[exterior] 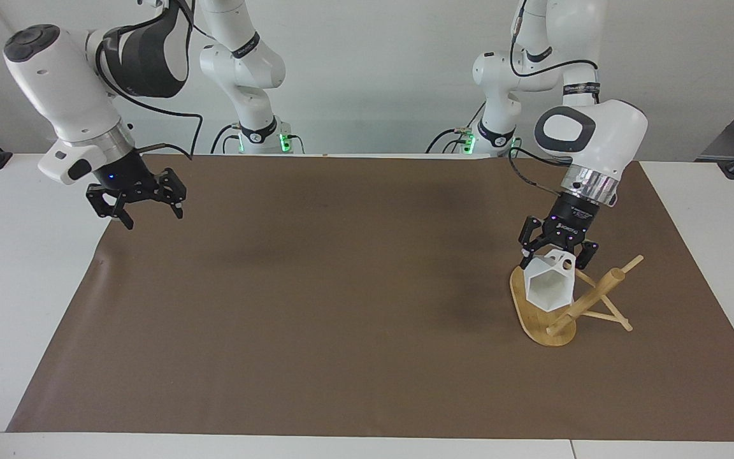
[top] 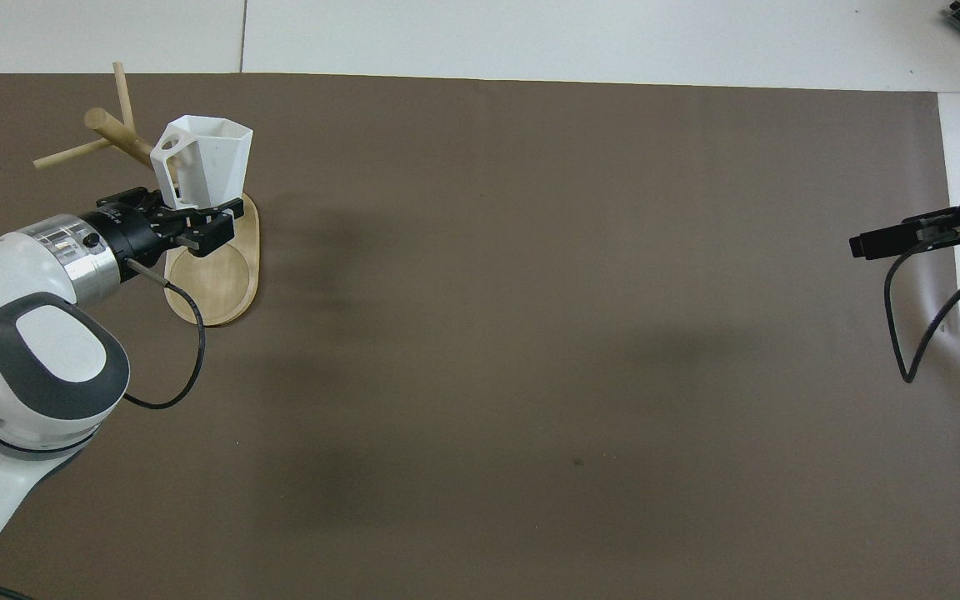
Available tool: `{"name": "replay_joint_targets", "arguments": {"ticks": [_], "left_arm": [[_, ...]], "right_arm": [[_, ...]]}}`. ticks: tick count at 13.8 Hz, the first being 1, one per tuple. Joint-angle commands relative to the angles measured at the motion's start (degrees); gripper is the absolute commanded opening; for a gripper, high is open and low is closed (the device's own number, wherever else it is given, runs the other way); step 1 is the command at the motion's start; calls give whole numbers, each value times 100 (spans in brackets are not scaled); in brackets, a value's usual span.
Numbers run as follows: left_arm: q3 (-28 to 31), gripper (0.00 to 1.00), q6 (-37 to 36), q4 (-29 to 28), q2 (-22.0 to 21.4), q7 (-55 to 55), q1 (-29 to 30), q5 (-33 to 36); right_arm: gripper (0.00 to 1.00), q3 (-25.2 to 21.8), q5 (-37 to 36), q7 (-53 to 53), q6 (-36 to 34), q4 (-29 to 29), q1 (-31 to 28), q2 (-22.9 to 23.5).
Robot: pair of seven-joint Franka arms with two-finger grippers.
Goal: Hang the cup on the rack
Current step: 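Lower the mug onto the peg and open the left gripper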
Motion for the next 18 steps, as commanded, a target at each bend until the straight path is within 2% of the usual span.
{"name": "replay_joint_targets", "arguments": {"ticks": [1,13,14,18], "left_arm": [[-6,0,196,139,109,-234,11,68],[2,0,513,86,179,-692,38,68],[2,97,531,86,179,-622,3,94],[11,100,496,130,188,-630,47,95]], "right_arm": [[100,32,-331,370,-297,-19,-16,-222],[100,-55,-376,855,-974,-27,-25,-548],[100,-64,-376,916,-1018,-27,-25,-557],[100,-64,-376,1232,-1132,-27,-16,-627]]}}
